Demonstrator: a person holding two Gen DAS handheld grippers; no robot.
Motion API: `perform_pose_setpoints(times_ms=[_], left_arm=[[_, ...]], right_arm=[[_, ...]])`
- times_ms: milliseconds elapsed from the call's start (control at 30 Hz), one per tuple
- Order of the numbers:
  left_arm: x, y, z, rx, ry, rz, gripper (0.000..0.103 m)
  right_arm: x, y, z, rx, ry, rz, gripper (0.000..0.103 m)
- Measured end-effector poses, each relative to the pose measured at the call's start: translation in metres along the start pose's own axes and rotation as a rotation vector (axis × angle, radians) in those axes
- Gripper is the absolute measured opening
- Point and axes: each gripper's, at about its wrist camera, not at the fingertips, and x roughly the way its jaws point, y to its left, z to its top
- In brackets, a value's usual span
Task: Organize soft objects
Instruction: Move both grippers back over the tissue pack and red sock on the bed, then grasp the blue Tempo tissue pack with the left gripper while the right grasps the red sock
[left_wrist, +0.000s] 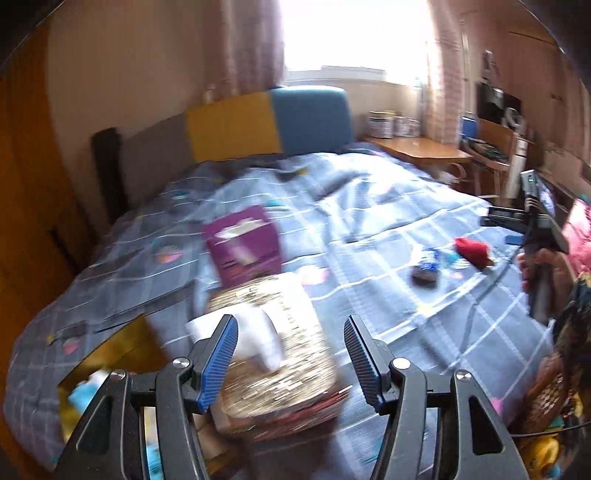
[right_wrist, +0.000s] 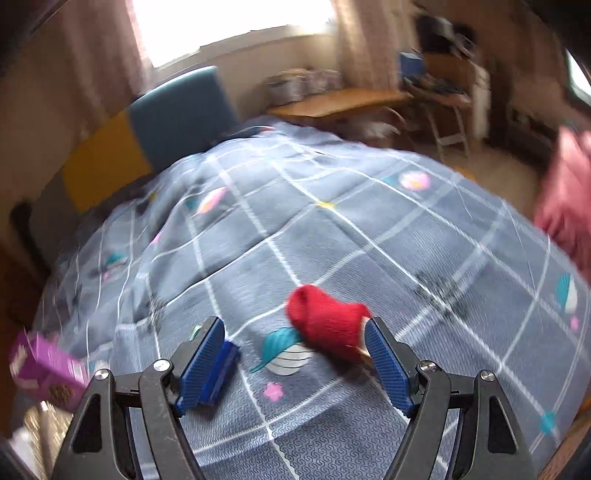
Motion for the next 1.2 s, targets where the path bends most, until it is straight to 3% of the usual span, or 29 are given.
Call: perform_pose_setpoints(times_ms=[167, 400, 533, 700, 967, 1133, 1200], left_arm=[[0.038, -0.052, 0.026, 0.043, 0.056, -0.121, 0.062], [0.107, -0.126, 0.044, 0.131, 0.144, -0.225, 0.072], [0.150, -0.155, 0.046, 0.171, 0.219, -0.261, 0.076], [0.196, -0.184, 0.052, 0.210, 0.288, -0.314, 0.081], [0.257, -0.214, 0.065, 0.276, 0.358, -0.305, 0.081], [0.286, -0.214, 0.074, 0.227, 0.391, -0.319, 0.081], [0.293, -0.215, 0.075, 0.214, 0.415, -0.352, 0.070]], right_arm=[[-0.001, -0.029, 0.004, 0.147, 0.008, -0.004, 0.079], [-0.008, -0.057, 0.002, 0.311, -0.003, 0.026, 0.079], [-0.003, -0.072, -0.001, 0.402, 0.035, 0.063, 0.079], [0.003, -0.067, -0.002, 0.390, 0.074, 0.093, 0.080], [0.008, -0.058, -0.003, 0.354, 0.109, 0.121, 0.080], [0.014, -0.053, -0.003, 0.331, 0.126, 0.124, 0.080], [0.015, -0.052, -0.003, 0.328, 0.129, 0.126, 0.081]])
